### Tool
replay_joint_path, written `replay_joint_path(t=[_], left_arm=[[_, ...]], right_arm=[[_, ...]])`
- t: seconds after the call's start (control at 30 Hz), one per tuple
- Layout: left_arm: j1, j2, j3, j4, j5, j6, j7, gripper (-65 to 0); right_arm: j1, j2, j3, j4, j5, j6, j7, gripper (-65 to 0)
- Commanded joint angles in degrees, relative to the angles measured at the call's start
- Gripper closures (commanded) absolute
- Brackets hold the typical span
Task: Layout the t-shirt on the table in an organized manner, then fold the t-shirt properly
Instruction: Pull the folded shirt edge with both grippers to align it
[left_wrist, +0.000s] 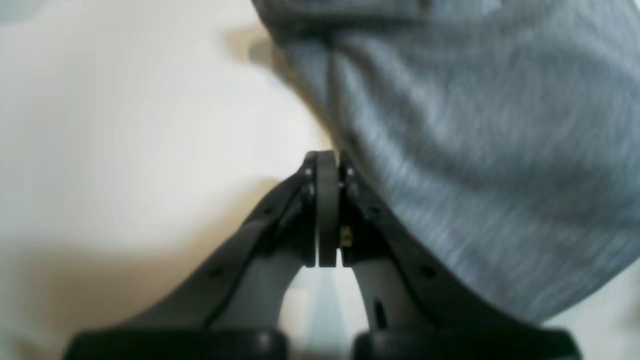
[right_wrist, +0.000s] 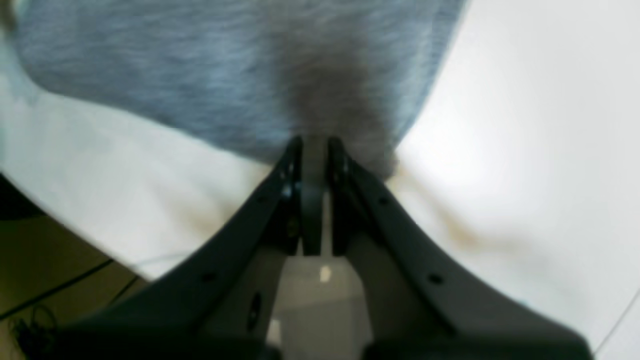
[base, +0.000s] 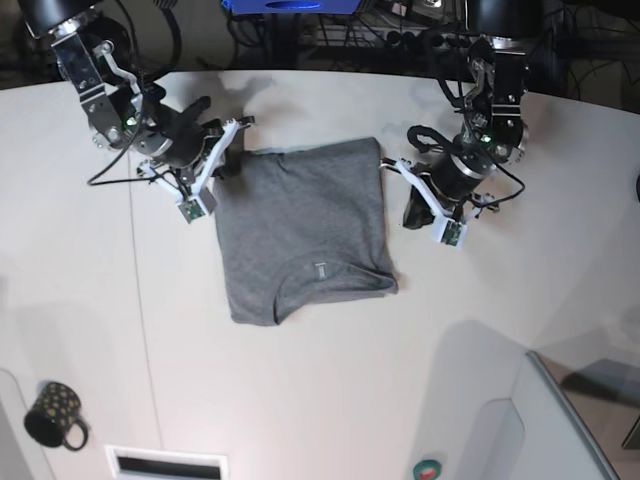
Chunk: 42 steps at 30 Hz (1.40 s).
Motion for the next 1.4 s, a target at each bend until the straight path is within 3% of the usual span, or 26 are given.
replay_joint_path(t=[0.0, 0.23, 0.37, 0.47, 0.67, 0.8, 0.97, 1.17, 1.37], left_arm=[[0.8, -0.1, -0.7, 2.7, -0.9, -0.5, -1.4, 0.0], [8.9, -1.7, -1.3, 7.5, -0.8, -0.8, -1.6, 0.0], [12.7, -3.6, -1.3, 8.0, -0.8, -0.8, -1.9, 0.0], [13.4, -3.3, -0.6, 9.5, -0.8, -0.8, -2.0, 0.0], [10.8, 2.4, 0.7, 11.1, -0.9, -0.8, -2.0, 0.0], [8.1, 4.1, 5.4, 9.0, -0.9, -0.5, -2.0, 0.0], [5.0, 6.6, 6.5, 8.2, -0.8, -0.5, -1.9, 0.0], [0.7, 7.6, 6.7, 0.2, -0.1, -0.4, -1.8, 0.0], [-3.9, 5.6, 6.0, -12.0, -0.1, -0.4, -2.8, 0.0]], right_arm=[[0.3, 0.4, 0.3, 2.3, 0.3, 0.3, 0.8, -1.5], [-1.9, 0.6, 0.4, 8.7, 0.3, -0.1, 0.8, -1.5], [-2.2, 0.6, 0.3, 9.0, 0.3, -3.8, 0.8, -1.5], [-1.1, 0.7, 0.3, 7.2, 0.3, -4.1, 0.8, -1.5], [0.2, 0.6, 0.3, 4.4, 0.3, -4.1, 1.0, -1.5], [0.0, 0.1, -0.1, 4.5, 0.3, -4.1, 1.0, -1.5], [0.3, -1.4, -0.2, 5.0, 0.3, -4.1, 1.0, -1.5], [3.8, -1.9, -0.2, 4.4, 0.3, -4.1, 1.0, -1.5], [9.3, -3.0, 0.0, -6.4, 0.3, -4.1, 1.2, -1.5]])
